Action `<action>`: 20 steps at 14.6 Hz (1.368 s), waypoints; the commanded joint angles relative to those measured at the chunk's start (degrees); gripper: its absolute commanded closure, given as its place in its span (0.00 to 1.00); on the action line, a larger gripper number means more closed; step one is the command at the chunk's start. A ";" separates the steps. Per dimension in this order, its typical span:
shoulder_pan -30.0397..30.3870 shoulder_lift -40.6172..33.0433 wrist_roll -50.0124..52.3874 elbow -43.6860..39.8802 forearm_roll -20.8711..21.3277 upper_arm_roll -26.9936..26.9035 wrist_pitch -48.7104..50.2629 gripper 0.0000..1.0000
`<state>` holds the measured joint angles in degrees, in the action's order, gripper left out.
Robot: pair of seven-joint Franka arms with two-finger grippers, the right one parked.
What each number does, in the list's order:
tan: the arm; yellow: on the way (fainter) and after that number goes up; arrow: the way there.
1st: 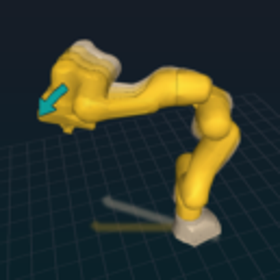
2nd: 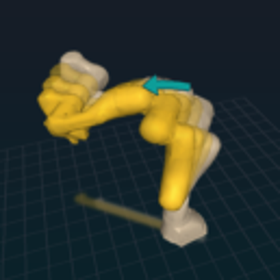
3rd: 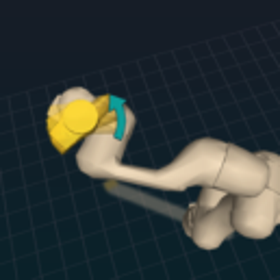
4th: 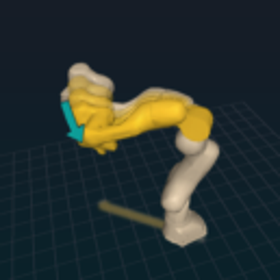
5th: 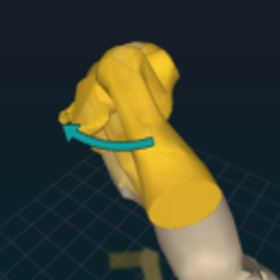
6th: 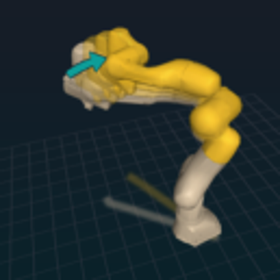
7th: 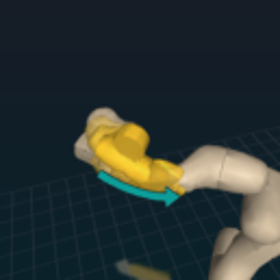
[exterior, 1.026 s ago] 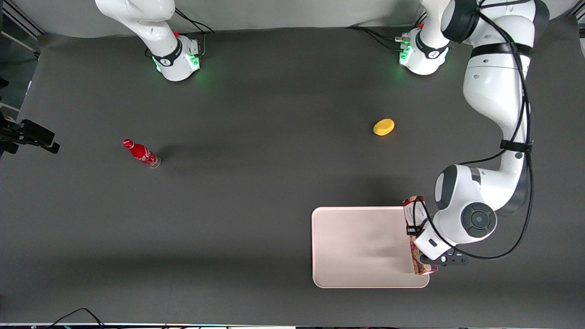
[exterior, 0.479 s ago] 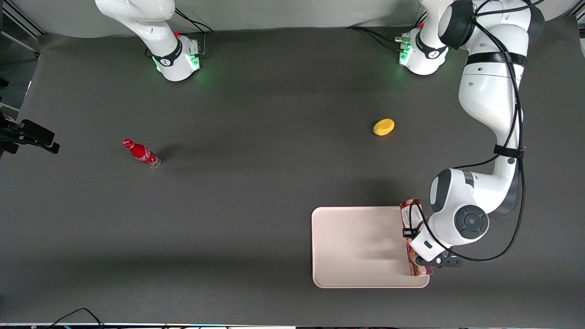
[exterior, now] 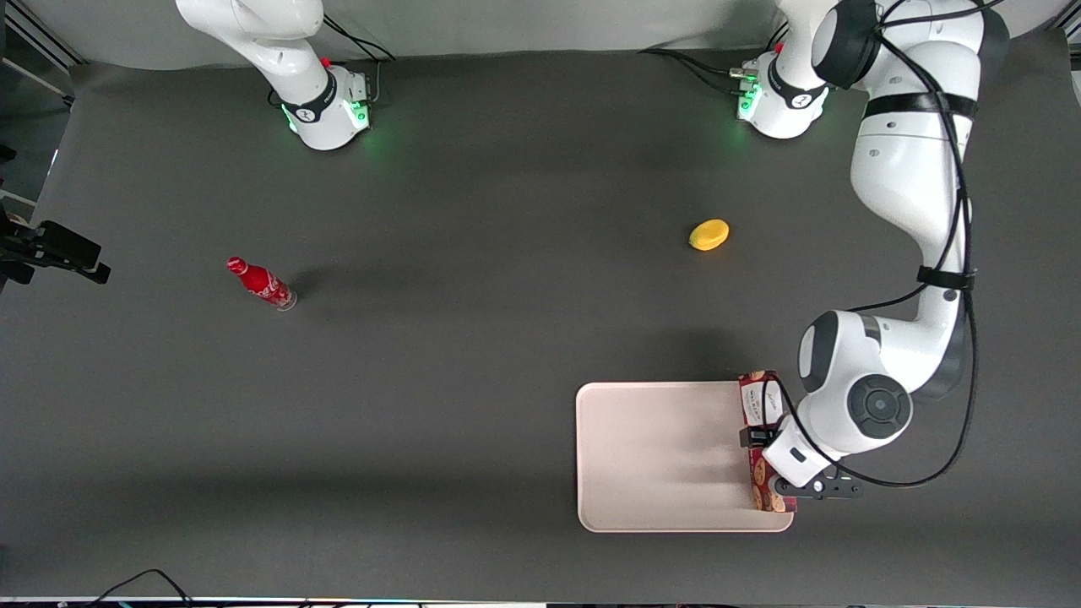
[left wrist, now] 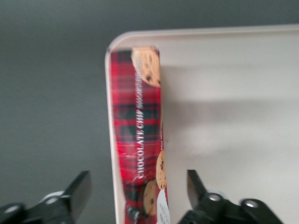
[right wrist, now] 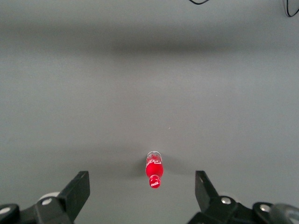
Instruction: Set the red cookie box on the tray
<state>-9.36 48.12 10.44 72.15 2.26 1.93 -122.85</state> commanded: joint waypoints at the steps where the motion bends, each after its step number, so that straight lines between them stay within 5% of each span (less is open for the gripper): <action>1: 1.45 -10.48 0.55 6.15 0.55 -0.09 3.30 0.00; 11: 8.30 -38.78 -0.68 13.10 0.82 0.44 30.01 0.00; 20: 10.42 -55.15 -5.68 17.85 -0.68 0.36 37.59 0.00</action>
<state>0.13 -3.06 7.55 87.06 2.18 1.84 -86.19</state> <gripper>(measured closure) 0.000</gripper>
